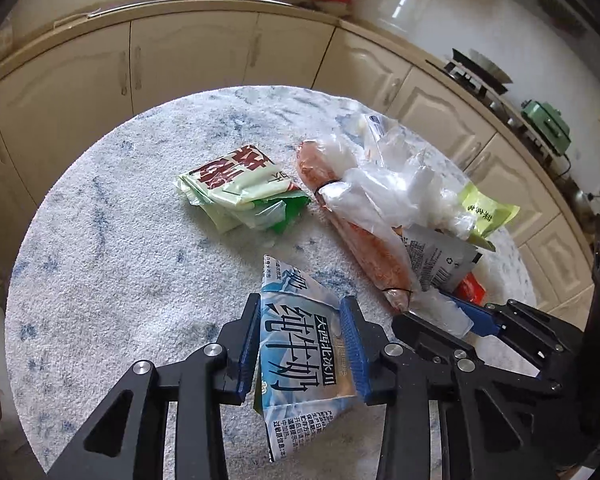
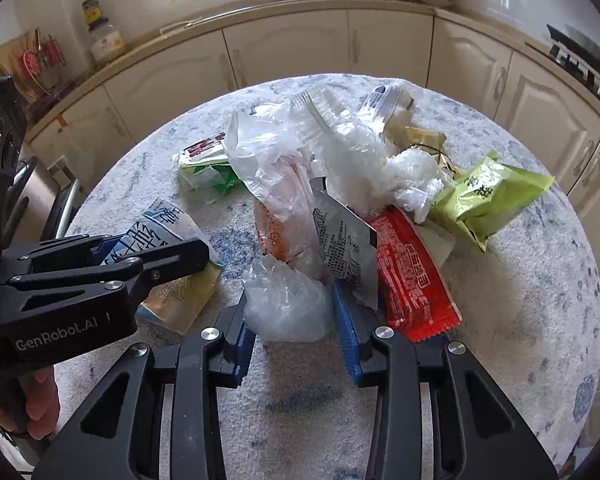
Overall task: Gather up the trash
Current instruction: 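Grasp the milk carton with the left gripper while the right gripper grasps a plastic bag, then lift the carton and bag and carry both over the blue bin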
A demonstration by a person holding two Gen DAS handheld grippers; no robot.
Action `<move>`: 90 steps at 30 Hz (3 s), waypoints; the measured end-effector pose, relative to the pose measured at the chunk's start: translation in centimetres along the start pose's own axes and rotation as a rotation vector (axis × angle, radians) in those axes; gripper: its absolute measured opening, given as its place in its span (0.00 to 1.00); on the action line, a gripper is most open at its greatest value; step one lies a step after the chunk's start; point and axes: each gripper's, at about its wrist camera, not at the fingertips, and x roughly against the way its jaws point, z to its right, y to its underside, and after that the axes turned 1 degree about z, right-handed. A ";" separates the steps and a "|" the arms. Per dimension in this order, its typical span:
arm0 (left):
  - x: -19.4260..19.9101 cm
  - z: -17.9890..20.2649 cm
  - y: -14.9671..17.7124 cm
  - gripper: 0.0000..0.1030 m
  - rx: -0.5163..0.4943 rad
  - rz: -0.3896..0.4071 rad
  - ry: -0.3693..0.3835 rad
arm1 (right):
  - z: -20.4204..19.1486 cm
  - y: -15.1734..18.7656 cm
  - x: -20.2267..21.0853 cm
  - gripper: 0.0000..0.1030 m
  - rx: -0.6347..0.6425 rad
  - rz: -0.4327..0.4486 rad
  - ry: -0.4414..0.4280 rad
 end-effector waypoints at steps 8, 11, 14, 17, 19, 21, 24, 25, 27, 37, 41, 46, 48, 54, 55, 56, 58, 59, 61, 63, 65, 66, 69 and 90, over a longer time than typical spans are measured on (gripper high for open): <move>1.5 0.2 2.7 0.33 0.018 -0.030 0.038 | 0.6 3.0 2.4 0.39 -0.069 -0.027 -0.017; 3.3 0.3 4.5 0.33 0.027 -0.029 0.048 | 0.9 4.8 3.3 0.41 -0.104 -0.034 -0.019; 4.9 0.9 6.3 0.33 0.017 -0.022 0.051 | 1.0 6.5 4.5 0.38 -0.117 -0.022 -0.011; 6.2 1.7 7.8 0.33 0.014 -0.018 0.065 | 1.0 7.4 5.5 0.39 -0.148 -0.001 -0.013; 7.0 1.8 8.4 0.33 0.022 -0.018 0.081 | 0.7 7.3 5.8 0.39 -0.127 0.024 0.003; 7.7 2.0 9.0 0.33 0.040 -0.005 0.072 | 0.6 7.1 5.6 0.49 -0.140 0.003 0.031; 8.6 0.9 9.5 0.29 0.069 0.015 0.048 | 0.2 5.8 5.5 0.55 -0.134 0.024 -0.028; 8.9 0.6 9.5 0.29 0.077 0.023 0.041 | 0.0 5.1 5.2 0.56 -0.116 0.024 -0.009; 9.2 0.1 9.4 0.28 0.091 0.042 0.020 | -0.7 3.7 4.5 0.56 -0.082 0.026 0.023; 8.4 -3.1 8.3 0.27 0.191 0.037 0.017 | -2.3 0.6 -0.5 0.33 -0.003 -0.039 0.096; 9.1 -2.8 9.0 0.27 0.177 0.042 0.020 | -1.7 3.7 2.0 0.30 -0.045 -0.043 0.035; 9.7 -2.1 10.6 0.27 0.165 0.018 0.068 | -1.4 8.8 6.1 0.29 -0.078 -0.065 -0.010; 10.0 -1.7 11.3 0.28 0.159 0.024 0.061 | -1.5 10.8 7.6 0.29 -0.074 -0.064 0.006; 10.1 -1.2 12.3 0.50 0.182 0.033 0.029 | -2.6 13.0 8.6 0.40 -0.042 0.002 0.090; 10.2 -1.0 12.5 0.50 0.174 0.039 0.018 | -2.8 12.9 8.4 0.49 -0.041 0.014 0.091; 10.3 -0.6 12.6 0.50 0.162 0.039 0.007 | -3.1 12.6 8.0 0.58 -0.041 0.022 0.092; 10.5 0.0 13.0 0.50 0.139 0.043 -0.013 | -3.4 12.4 7.5 0.67 -0.038 0.043 0.124; 10.4 0.4 13.2 0.48 0.130 0.048 -0.017 | -3.5 12.2 7.1 0.67 -0.031 0.054 0.154; 10.4 1.0 13.5 0.42 0.096 0.053 -0.027 | -3.6 11.9 6.7 0.66 -0.027 0.077 0.172; 10.4 1.2 13.7 0.40 0.082 0.061 -0.029 | -3.3 11.7 6.8 0.44 -0.039 0.088 0.173; 10.6 1.2 13.7 0.35 0.080 0.065 -0.032 | -2.7 11.6 7.1 0.30 -0.068 0.081 0.162; 10.8 1.3 13.6 0.34 0.075 0.070 -0.037 | -2.5 11.6 7.2 0.30 -0.082 0.079 0.154; 11.4 1.9 13.5 0.28 0.060 0.086 -0.043 | -1.9 11.8 7.7 0.29 -0.110 0.082 0.161; 10.4 12.4 11.6 0.22 -0.160 0.082 0.037 | 6.1 15.2 13.5 0.29 -0.322 0.151 0.189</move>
